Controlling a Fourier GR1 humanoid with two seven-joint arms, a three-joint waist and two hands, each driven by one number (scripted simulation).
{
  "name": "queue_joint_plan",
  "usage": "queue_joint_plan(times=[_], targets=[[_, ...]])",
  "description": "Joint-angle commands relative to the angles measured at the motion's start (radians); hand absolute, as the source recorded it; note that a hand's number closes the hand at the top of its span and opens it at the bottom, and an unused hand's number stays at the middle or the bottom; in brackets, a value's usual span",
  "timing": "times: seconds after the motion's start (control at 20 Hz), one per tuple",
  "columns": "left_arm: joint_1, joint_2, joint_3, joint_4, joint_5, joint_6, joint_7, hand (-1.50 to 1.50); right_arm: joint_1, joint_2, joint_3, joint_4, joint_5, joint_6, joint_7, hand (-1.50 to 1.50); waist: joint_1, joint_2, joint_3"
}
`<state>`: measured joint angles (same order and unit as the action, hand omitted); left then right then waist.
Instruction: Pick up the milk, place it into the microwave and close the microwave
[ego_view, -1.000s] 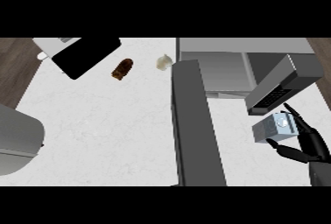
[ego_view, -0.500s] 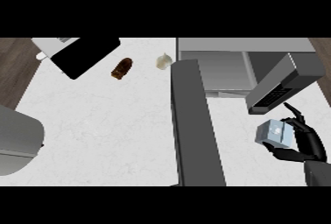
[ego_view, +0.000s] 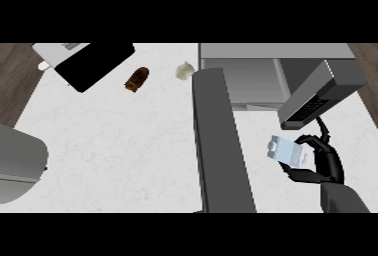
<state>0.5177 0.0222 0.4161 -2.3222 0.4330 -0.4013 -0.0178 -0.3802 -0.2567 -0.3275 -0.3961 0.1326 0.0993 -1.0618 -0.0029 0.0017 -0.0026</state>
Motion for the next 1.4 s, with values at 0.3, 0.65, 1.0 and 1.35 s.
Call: queue_joint_plan(times=[0.3, 0.65, 1.0, 1.35], targets=[[0.013, 0.005, 0.056, 0.031, 0.036, -0.017, -0.006, -1.5, -0.04, 0.157, 0.141, -0.189, 0.045, 0.006, 0.014, 1.5, 0.002, -0.011, 0.0], [0.02, 0.003, 0.104, 0.046, 0.068, -0.054, -0.006, -1.5, -0.081, 0.207, 0.177, -0.44, 0.022, -0.069, 0.309, 1.5, 0.003, -0.007, 0.001], [-0.043, -0.016, 0.076, -0.002, 0.016, -0.007, 0.075, -1.5, -0.175, 0.247, 0.205, -0.455, 0.079, -0.198, 0.429, 1.5, 0.009, -0.001, 0.003], [0.011, -0.002, 0.142, 0.049, 0.085, -0.097, 0.02, -1.5, -0.427, 0.177, 0.17, -0.175, 0.195, -0.327, 0.466, 1.5, 0.047, 0.008, 0.004]])
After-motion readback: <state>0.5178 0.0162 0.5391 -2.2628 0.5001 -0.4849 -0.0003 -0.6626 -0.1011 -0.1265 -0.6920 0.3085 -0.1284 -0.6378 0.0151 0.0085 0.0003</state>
